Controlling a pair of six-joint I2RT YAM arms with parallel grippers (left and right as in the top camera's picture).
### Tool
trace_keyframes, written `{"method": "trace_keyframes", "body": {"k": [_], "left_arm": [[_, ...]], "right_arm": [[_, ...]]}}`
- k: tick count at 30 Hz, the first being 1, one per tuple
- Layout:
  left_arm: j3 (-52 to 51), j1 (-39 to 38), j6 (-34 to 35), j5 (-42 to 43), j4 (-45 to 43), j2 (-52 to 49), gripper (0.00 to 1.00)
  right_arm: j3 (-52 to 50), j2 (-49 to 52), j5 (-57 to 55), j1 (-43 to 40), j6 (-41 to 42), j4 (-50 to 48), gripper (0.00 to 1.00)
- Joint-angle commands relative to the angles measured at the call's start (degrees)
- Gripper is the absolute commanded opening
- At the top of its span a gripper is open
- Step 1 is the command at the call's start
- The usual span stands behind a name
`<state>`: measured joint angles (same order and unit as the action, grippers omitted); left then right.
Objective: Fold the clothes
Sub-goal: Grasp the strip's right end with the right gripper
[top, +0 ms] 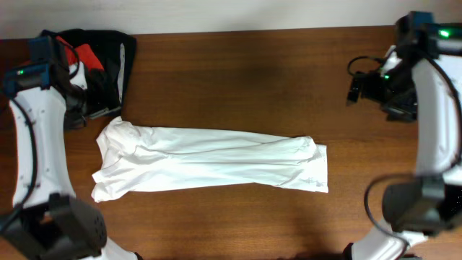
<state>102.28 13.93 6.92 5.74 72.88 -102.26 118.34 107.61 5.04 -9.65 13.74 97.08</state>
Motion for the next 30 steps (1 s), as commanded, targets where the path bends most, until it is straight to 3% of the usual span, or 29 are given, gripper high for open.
{"method": "trace_keyframes", "body": {"k": [1, 10, 14, 22, 27, 30], "left_arm": [[1.0, -2.2, -0.1, 0.4, -2.4, 5.6, 0.99], [0.9, -9.5, -0.1, -3.2, -3.0, 6.0, 0.99], [0.9, -9.7, -0.1, -3.2, -3.9, 6.0, 0.99], [0.9, -9.7, -0.1, -3.0, -3.9, 6.0, 0.99], [0.9, -9.7, -0.1, -3.0, -4.2, 5.9, 0.99], [0.9, -9.7, -0.1, -3.0, -3.7, 5.9, 0.99]], "right_arm": [[0.3, -6.8, -0.1, 0.4, 0.6, 0.3, 0.99], [-14.2, -21.1, -7.3, 1.0, 0.7, 0.2, 0.99], [-22.8, -21.7, -7.1, 1.0, 1.8, -1.3, 0.98], [-42.2, -21.6, -2.0, 1.0, 1.7, -20.3, 0.99], [-50.5, -19.0, -0.7, 1.0, 1.6, -34.6, 0.99], [-51.6, -14.5, -0.5, 1.0, 1.5, -37.1, 0.99]]}}
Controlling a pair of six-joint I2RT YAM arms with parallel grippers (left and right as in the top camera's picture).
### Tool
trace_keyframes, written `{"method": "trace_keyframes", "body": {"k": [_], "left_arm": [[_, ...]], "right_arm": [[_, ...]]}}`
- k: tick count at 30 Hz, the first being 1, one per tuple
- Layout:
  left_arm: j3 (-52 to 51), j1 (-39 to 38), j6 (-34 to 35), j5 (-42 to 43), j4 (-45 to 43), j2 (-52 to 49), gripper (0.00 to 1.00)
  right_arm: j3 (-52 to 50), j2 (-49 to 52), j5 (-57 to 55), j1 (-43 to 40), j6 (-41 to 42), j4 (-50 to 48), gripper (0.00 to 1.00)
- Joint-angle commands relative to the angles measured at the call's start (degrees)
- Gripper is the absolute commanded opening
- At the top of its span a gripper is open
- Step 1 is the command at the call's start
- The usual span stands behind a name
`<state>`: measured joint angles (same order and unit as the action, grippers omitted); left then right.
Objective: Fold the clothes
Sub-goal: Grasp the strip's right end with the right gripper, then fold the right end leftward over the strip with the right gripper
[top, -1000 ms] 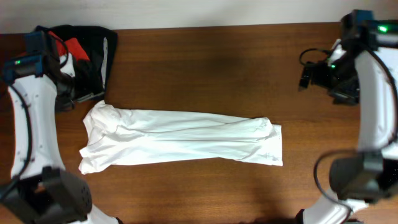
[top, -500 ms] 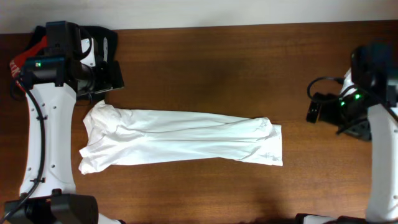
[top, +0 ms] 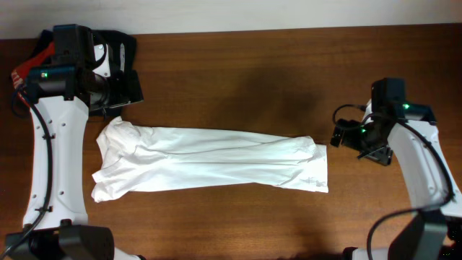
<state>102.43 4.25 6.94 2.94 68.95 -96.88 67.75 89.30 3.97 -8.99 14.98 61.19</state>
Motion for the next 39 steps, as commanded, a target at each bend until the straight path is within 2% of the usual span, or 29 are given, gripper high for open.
{"method": "trace_keyframes", "body": {"k": [1, 6, 8, 16, 21, 24, 25, 28, 31, 32, 34, 36, 37, 39], "left_arm": [[0.7, 0.0, -0.1, -0.2, 0.3, 0.6, 0.99], [0.7, 0.0, -0.1, -0.2, 0.0, 0.6, 0.99], [0.7, 0.0, -0.1, -0.2, 0.1, 0.6, 0.99], [0.7, 0.0, -0.1, -0.2, 0.1, 0.6, 0.99], [0.7, 0.0, -0.1, -0.2, 0.1, 0.6, 0.99], [0.7, 0.0, -0.1, -0.2, 0.0, 0.6, 0.99], [0.7, 0.0, -0.1, -0.2, 0.0, 0.6, 0.99], [0.7, 0.0, -0.1, -0.2, 0.0, 0.6, 0.99], [0.7, 0.0, -0.1, -0.2, 0.1, 0.6, 0.99], [0.7, 0.0, -0.1, -0.2, 0.1, 0.6, 0.99], [0.7, 0.0, -0.1, -0.2, 0.1, 0.6, 0.99], [0.7, 0.0, -0.1, -0.2, 0.1, 0.6, 0.99], [0.7, 0.0, -0.1, -0.2, 0.1, 0.6, 0.99], [0.7, 0.0, -0.1, -0.2, 0.1, 0.6, 0.99]], "right_arm": [[-1.0, 5.4, 0.9, 0.3, 0.1, -1.5, 0.99], [-1.0, 13.4, 19.5, 0.3, -13.6, -3.8, 0.99], [-1.0, 14.6, 19.8, 0.3, -15.7, -3.8, 0.99], [-2.5, 17.0, 19.6, 0.3, -17.9, -5.7, 0.99], [-8.4, 17.0, 19.7, 0.4, -17.5, -9.6, 0.99], [-9.3, 16.9, 23.5, 0.4, -17.3, -10.1, 0.99], [-9.3, 17.0, 24.1, 0.7, -17.0, -10.1, 0.96], [-9.4, 17.0, 24.0, 2.6, -12.1, -12.2, 0.75], [-9.4, 17.0, 17.5, 5.8, -7.4, -13.5, 0.7], [-9.3, 17.0, 16.3, 6.5, -6.9, -13.5, 0.63], [-9.3, 16.9, 15.8, 6.7, -6.1, -13.5, 0.37], [-8.7, 16.9, 11.1, 5.8, -1.1, -12.2, 0.12], [-7.7, 16.9, 8.8, 4.9, -0.5, -10.4, 0.04], [-3.8, 16.9, 4.2, 1.8, -0.5, -4.7, 0.04]]}}
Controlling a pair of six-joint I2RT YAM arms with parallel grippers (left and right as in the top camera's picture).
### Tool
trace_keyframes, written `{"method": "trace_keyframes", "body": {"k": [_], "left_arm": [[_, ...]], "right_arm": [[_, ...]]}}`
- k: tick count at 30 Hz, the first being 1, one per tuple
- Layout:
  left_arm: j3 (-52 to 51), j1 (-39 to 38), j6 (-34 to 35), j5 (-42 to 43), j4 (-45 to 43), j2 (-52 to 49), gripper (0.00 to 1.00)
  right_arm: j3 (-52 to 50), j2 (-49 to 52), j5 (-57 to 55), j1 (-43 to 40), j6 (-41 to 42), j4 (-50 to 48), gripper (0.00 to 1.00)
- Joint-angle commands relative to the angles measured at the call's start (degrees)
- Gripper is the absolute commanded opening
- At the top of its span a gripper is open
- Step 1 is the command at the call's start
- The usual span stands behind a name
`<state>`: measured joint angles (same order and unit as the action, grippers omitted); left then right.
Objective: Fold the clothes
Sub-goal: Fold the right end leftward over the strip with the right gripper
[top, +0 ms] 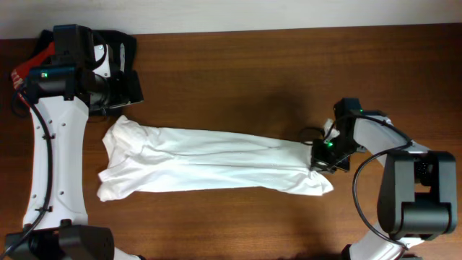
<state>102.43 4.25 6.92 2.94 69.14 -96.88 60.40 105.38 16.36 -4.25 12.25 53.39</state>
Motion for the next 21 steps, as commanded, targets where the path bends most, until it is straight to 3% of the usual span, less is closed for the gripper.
{"method": "trace_keyframes", "body": {"k": [1, 6, 11, 21], "left_arm": [[0.7, 0.0, -0.1, -0.2, -0.2, 0.6, 0.99], [0.7, 0.0, -0.1, -0.2, -0.2, 0.6, 0.99], [0.7, 0.0, -0.1, -0.2, -0.2, 0.6, 0.99], [0.7, 0.0, -0.1, -0.2, -0.1, 0.6, 0.99]], "right_arm": [[6.4, 0.8, -9.9, -4.7, 2.2, 6.4, 0.04], [22.1, 0.4, -13.2, -10.4, 1.6, 21.8, 0.04], [31.2, -0.9, -13.0, -5.0, 1.7, 30.3, 0.04], [28.2, -0.8, -2.1, 16.4, 8.2, 19.5, 0.04]]}}
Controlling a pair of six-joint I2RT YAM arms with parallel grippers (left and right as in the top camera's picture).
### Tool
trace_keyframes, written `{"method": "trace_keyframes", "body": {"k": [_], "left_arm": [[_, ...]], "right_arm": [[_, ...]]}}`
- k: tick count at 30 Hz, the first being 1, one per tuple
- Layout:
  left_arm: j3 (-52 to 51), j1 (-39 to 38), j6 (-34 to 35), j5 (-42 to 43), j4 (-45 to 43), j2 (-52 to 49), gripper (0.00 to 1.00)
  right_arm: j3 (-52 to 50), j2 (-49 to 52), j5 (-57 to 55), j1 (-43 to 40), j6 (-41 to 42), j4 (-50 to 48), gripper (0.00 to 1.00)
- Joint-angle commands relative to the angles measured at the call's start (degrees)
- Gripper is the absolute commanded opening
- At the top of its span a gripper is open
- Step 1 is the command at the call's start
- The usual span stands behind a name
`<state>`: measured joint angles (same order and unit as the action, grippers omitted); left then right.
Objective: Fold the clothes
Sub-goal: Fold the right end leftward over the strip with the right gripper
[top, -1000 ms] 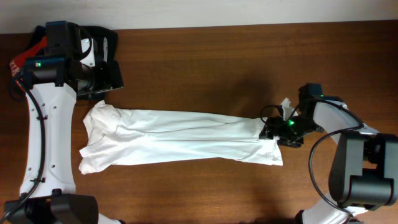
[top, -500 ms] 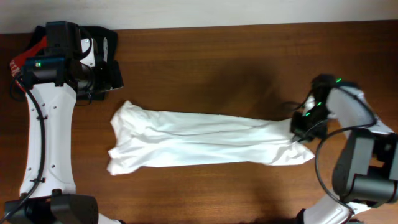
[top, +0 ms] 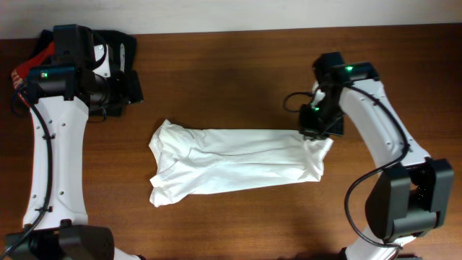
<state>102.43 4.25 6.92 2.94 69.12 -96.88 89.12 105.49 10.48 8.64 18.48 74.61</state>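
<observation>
A white garment [top: 231, 162], folded into a long strip, lies across the middle of the brown table [top: 231, 65]. My right gripper [top: 315, 134] is at the strip's right end, shut on its upper right corner, which is lifted a little. My left gripper [top: 133, 90] hovers at the table's back left, well clear of the strip's left end. Its fingers are too dark against the dark clothes behind to tell their state.
A pile of dark clothes with red and white parts [top: 108, 50] lies at the back left corner, under my left arm. The table's back edge [top: 231, 30] runs along the top of the view.
My right gripper has moved toward the back and left, with the strip's right end in it. The whole garment has shifted to the right and is shorter. The left arm has not moved.
Both arms first stood back at the table's far sides, the white strip lying flat. The left arm then came in over the dark pile and the right one moved nearer. Later the right gripper was on the strip's right end, and now the strip has slid right.
</observation>
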Motion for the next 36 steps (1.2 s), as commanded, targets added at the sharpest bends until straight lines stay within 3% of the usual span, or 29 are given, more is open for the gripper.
{"method": "trace_keyframes", "body": {"k": [1, 5, 14, 15, 16, 17, 18, 23, 25, 30, 31, 33, 34, 36], "left_arm": [[0.7, 0.0, -0.1, -0.2, -0.1, 0.6, 0.99], [0.7, 0.0, -0.1, -0.2, -0.1, 0.6, 0.99], [0.7, 0.0, -0.1, -0.2, -0.1, 0.6, 0.99], [0.7, 0.0, -0.1, -0.2, -0.1, 0.6, 0.99], [0.7, 0.0, -0.1, -0.2, -0.1, 0.6, 0.99], [0.7, 0.0, -0.1, -0.2, -0.1, 0.6, 0.99], [0.7, 0.0, -0.1, -0.2, -0.1, 0.6, 0.99], [0.7, 0.0, -0.1, -0.2, -0.1, 0.6, 0.99], [0.7, 0.0, -0.1, -0.2, -0.1, 0.6, 0.99], [0.7, 0.0, -0.1, -0.3, -0.1, 0.6, 0.99], [0.7, 0.0, -0.1, -0.9, -0.1, 0.3, 0.99], [0.7, 0.5, -0.1, -4.5, 0.5, -0.6, 0.99], [0.7, 1.8, 0.0, -4.1, 1.7, -1.7, 0.99], [0.7, 5.9, -0.1, 3.9, 4.8, -4.3, 0.99]], "right_arm": [[-0.7, -0.7, 4.3, 5.5, 3.1, -3.1, 0.06], [-0.9, 1.5, 4.5, 10.5, 7.3, -5.2, 0.05], [-0.9, 5.6, 9.3, 20.0, 7.6, -9.6, 0.09], [-0.9, 5.6, 9.3, 20.6, 7.6, -9.7, 0.15], [-0.9, 5.6, 9.3, 21.1, 7.5, -9.7, 0.42], [-0.9, 5.6, 9.2, 21.4, 7.5, -9.7, 0.82], [-0.8, 5.6, 9.3, 21.2, 7.2, -9.6, 0.99], [7.9, 5.4, 7.6, 15.6, 3.6, 1.5, 0.99], [11.5, 5.4, 7.2, 11.5, -2.3, 6.2, 0.99], [9.2, 5.5, 3.3, 8.2, -3.5, 5.5, 0.84], [8.6, 5.5, 2.7, 8.2, -3.5, 4.9, 0.86], [8.2, 5.5, -1.0, 8.2, -3.5, 4.7, 0.99], [8.2, 5.5, -2.9, 8.1, -3.5, 4.9, 0.99], [8.2, 5.5, -5.2, 7.1, -3.5, 5.2, 0.99]]}}
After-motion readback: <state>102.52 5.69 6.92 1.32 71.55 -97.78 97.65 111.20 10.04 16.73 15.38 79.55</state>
